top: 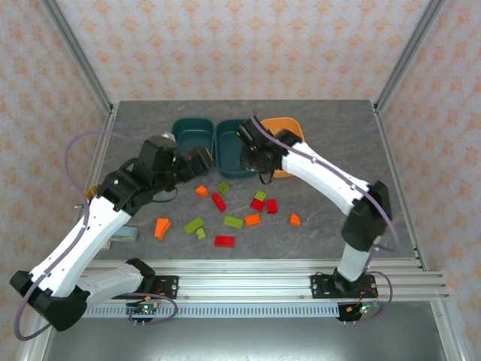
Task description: Sort the legos into containers by color
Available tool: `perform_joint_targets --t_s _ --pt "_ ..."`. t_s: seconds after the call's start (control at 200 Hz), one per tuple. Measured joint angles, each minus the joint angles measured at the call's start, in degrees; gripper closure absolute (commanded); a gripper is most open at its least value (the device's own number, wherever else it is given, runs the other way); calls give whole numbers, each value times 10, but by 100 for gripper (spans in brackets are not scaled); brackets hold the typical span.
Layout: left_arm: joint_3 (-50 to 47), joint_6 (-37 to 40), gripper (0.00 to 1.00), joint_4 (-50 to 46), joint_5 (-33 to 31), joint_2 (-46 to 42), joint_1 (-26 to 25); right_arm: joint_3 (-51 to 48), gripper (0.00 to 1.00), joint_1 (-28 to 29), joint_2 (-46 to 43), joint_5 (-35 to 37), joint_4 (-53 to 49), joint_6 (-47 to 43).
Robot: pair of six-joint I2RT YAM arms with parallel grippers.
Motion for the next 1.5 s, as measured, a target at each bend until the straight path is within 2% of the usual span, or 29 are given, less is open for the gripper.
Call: perform_joint_targets --t_s 0.195,0.38,0.62,0.716,0.881,1.136,1.351,1.501 --pt "12 0 0 8 35 65 70 169 65 -35 176 -2 -20 -49" --pt "16 0 0 21 56 100 106 303 64 -56 311 -12 -44 -77" --pt "18 11 0 21 66 109 111 381 62 -68 398 -36 -56 -83" --pt "18 12 0 18 66 109 111 389 55 -69 415 -43 -57 -84" --pt "18 18 0 3 65 103 111 397 44 -69 424 -49 -66 -95" --pt "18 31 0 -29 61 74 111 403 43 -69 405 -48 -75 -107" --pt "0 40 0 -58 59 38 111 333 43 -62 293 -33 -68 -114" --pt "-9 47 0 -82 60 13 111 251 44 -44 173 -13 -46 -115"
